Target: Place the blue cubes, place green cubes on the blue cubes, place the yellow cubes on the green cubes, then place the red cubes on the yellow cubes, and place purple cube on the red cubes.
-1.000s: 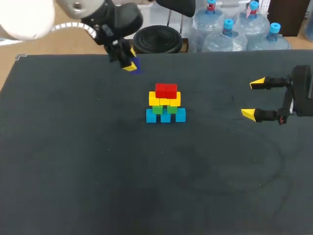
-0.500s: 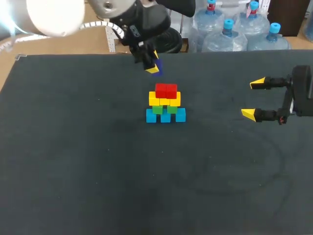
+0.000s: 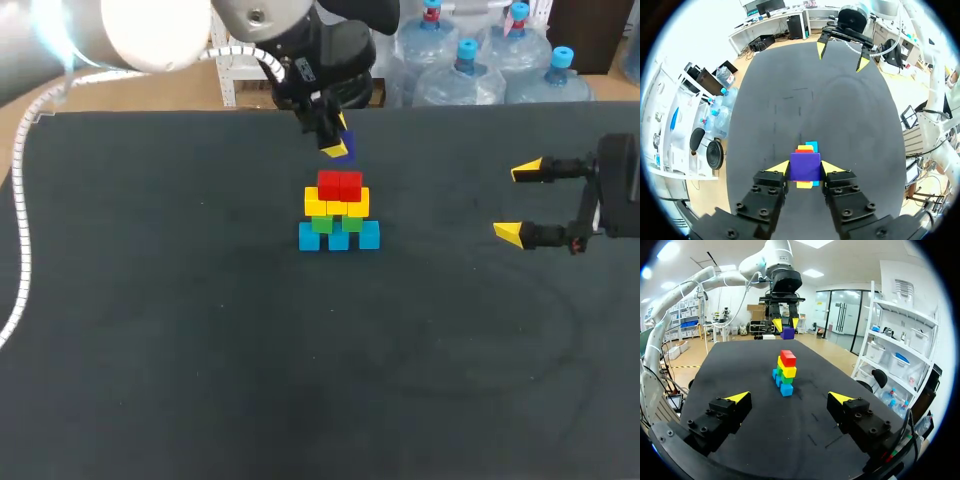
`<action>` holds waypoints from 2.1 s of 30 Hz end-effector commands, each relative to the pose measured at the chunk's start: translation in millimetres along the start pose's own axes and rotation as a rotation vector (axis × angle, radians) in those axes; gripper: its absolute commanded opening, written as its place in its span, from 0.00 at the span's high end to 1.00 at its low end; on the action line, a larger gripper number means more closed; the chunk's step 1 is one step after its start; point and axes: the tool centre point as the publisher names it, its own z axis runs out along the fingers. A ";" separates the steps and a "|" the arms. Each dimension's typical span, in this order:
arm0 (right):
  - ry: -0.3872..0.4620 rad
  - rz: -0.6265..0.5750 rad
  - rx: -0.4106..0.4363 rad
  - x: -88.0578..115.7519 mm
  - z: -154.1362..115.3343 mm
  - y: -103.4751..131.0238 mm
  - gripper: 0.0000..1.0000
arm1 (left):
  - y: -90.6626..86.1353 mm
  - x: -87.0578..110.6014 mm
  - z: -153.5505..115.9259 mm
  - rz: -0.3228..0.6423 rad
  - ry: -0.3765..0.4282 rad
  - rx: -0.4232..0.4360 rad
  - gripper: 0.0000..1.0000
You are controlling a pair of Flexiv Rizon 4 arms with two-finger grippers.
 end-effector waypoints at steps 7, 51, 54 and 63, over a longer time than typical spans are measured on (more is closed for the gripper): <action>-0.001 -0.001 0.001 0.1 0.5 0.2 0.00 | 1.2 -0.2 15.2 -0.009 0.017 0.036 1.00; -0.001 -0.001 0.001 0.1 0.5 0.2 0.00 | -0.1 16.3 33.6 -0.031 0.003 0.086 1.00; -0.001 -0.001 0.001 0.1 0.5 0.2 0.00 | 0.6 16.4 33.7 -0.030 0.004 0.087 1.00; -0.001 -0.001 0.001 0.1 0.5 0.2 0.00 | 2.0 16.7 35.1 -0.028 0.006 0.093 1.00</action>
